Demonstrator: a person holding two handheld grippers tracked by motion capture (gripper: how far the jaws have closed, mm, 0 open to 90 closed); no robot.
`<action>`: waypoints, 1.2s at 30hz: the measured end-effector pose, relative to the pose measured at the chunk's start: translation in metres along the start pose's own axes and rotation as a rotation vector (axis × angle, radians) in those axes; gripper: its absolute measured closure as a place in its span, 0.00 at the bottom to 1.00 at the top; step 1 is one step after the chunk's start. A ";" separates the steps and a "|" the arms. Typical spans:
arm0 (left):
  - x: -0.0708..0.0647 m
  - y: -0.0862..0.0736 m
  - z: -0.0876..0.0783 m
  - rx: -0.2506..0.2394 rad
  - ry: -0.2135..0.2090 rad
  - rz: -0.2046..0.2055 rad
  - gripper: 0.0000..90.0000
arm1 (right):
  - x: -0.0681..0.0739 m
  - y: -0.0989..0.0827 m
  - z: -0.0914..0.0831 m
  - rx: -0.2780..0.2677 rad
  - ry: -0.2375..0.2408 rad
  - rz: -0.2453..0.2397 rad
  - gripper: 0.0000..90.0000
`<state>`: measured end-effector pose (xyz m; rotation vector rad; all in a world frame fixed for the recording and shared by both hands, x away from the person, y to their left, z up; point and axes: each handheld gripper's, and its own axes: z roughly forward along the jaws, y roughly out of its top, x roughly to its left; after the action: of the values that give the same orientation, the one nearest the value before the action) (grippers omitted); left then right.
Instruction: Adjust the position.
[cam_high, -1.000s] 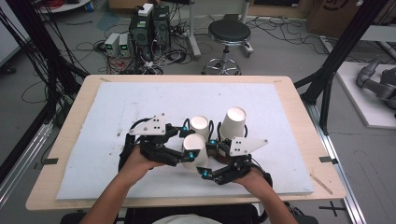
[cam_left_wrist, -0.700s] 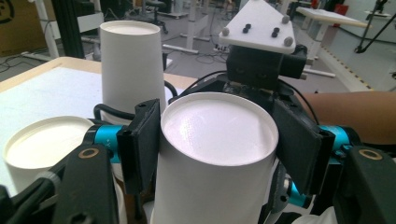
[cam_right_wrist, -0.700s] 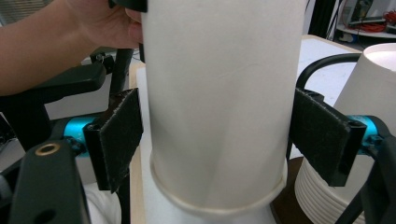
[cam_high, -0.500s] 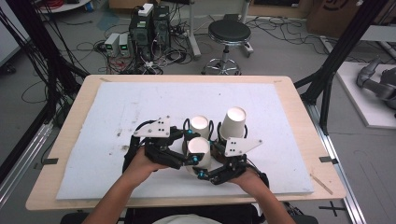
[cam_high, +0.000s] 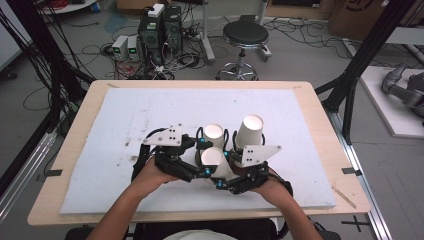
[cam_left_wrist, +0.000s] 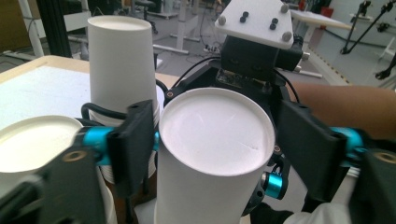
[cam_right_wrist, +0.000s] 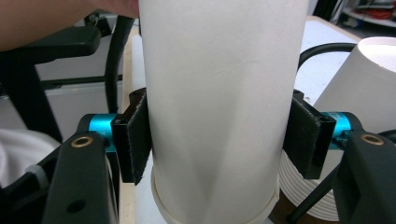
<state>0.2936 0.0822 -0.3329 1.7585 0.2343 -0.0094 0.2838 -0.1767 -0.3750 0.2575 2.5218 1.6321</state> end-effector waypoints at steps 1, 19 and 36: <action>0.000 0.002 0.000 0.000 -0.002 0.012 0.26 | 0.000 0.001 0.000 0.008 0.005 -0.004 0.37; 0.004 -0.002 0.003 0.004 -0.021 0.015 0.39 | 0.001 -0.002 0.002 -0.078 0.013 0.044 0.20; 0.000 -0.001 0.003 -0.012 -0.034 -0.015 0.29 | -0.001 -0.004 -0.001 -0.008 0.032 0.006 0.36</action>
<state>0.2942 0.0796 -0.3348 1.7436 0.2229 -0.0486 0.2841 -0.1789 -0.3779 0.2400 2.5394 1.6620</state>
